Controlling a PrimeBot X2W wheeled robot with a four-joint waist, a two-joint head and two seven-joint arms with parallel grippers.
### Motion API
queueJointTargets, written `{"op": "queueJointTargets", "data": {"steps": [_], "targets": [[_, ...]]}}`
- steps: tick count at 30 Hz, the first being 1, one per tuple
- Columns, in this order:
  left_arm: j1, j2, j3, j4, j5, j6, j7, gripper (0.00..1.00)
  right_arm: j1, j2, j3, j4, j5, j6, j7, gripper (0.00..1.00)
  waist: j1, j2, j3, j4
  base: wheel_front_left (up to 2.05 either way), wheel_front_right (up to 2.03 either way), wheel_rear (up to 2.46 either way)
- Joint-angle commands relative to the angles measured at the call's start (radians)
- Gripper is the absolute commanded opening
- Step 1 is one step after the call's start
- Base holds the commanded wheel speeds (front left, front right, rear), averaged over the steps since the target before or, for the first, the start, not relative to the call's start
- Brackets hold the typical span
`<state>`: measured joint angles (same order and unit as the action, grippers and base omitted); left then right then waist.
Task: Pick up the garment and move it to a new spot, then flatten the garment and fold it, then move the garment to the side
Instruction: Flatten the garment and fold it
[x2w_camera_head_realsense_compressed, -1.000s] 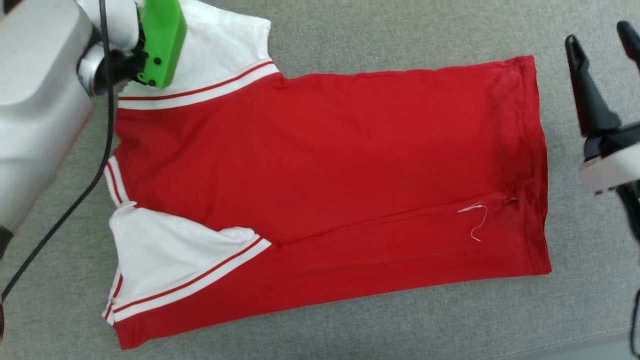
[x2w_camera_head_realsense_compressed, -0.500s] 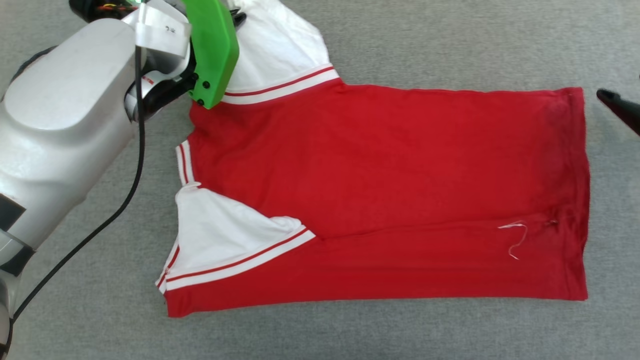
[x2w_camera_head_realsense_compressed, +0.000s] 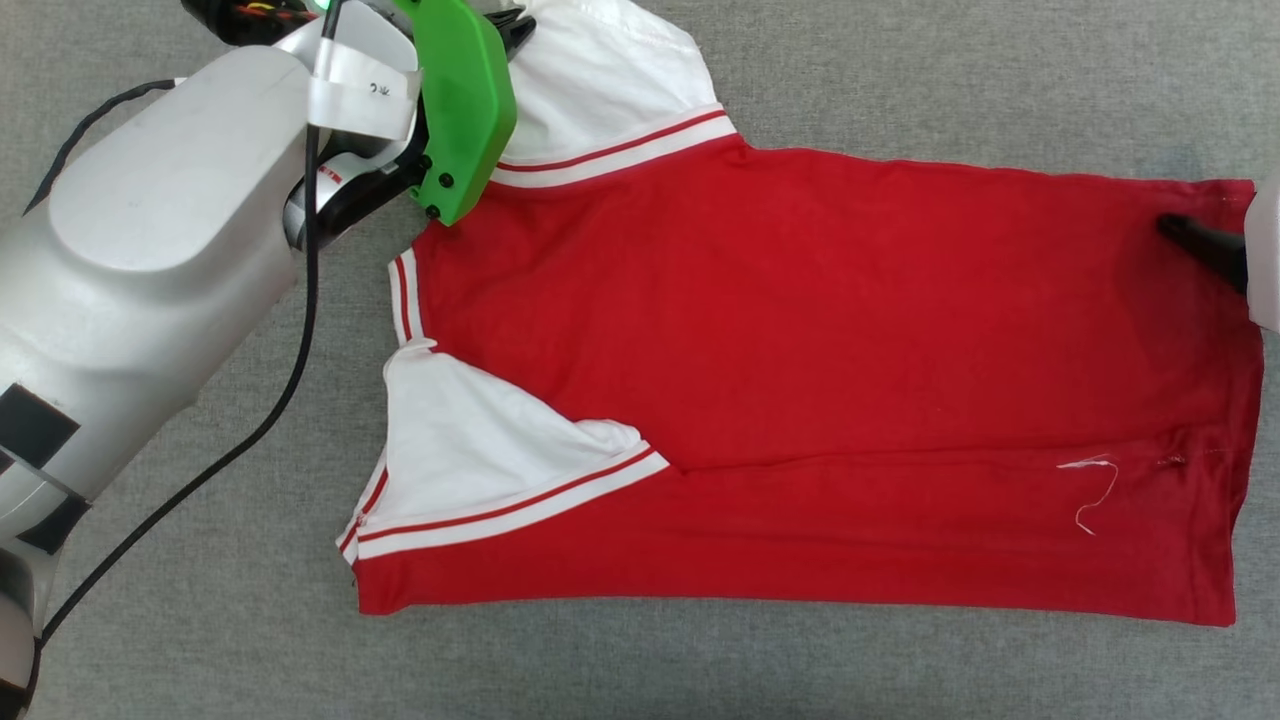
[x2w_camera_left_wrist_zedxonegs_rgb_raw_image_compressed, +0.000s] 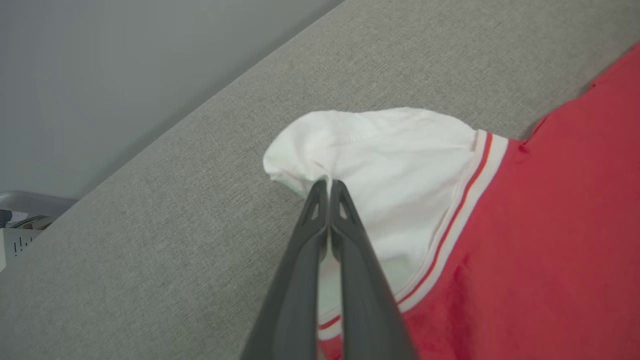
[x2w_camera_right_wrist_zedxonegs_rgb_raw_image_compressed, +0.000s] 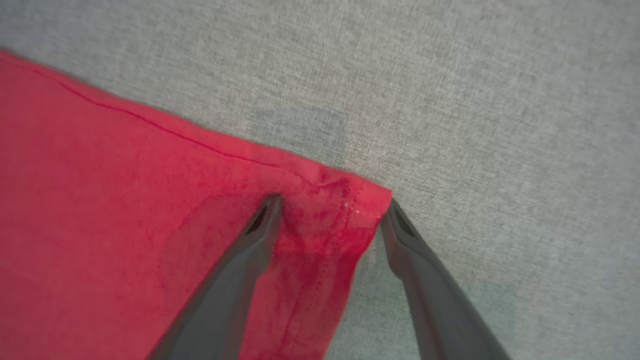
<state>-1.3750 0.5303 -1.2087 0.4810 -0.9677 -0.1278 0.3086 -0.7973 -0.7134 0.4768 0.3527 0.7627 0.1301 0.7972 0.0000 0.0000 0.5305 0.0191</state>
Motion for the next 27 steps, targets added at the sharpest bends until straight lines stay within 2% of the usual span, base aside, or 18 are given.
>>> {"op": "queueJointTargets", "data": {"steps": [1,2,8,15,21,27], "targets": [[0.000,0.001,-0.002,0.004,0.005,-0.001,-0.008,0.00,0.020,0.031,0.035,0.027,0.012,0.001,-0.014,0.45,0.0000,0.0000,0.000,-0.002,0.00,0.00,0.00],[0.003,0.003,-0.002,0.007,0.004,-0.001,-0.011,0.00,0.019,0.031,0.043,0.036,0.012,0.001,-0.034,0.00,0.0000,0.0000,-0.003,-0.004,0.00,0.00,0.00],[0.038,0.015,-0.007,0.030,-0.003,-0.002,-0.049,0.00,0.005,0.032,0.043,0.064,0.015,0.001,-0.200,0.00,0.0000,0.0000,-0.055,-0.019,0.00,0.00,0.00],[0.123,0.017,-0.022,0.013,0.002,0.006,-0.106,0.00,0.073,0.003,0.047,0.022,0.011,0.001,-0.375,0.00,0.0000,0.0000,-0.149,-0.006,0.00,0.00,0.00],[0.239,0.057,-0.033,-0.057,0.006,0.046,-0.156,0.00,0.199,-0.002,0.014,-0.033,-0.021,0.001,-0.502,0.00,0.0000,0.0000,-0.230,0.003,0.00,0.00,0.00],[0.367,0.120,-0.041,-0.166,0.000,0.112,-0.188,0.00,0.356,0.002,-0.047,-0.096,-0.051,0.001,-0.549,0.00,0.0000,0.0000,-0.274,0.013,0.00,0.00,0.00]]}}
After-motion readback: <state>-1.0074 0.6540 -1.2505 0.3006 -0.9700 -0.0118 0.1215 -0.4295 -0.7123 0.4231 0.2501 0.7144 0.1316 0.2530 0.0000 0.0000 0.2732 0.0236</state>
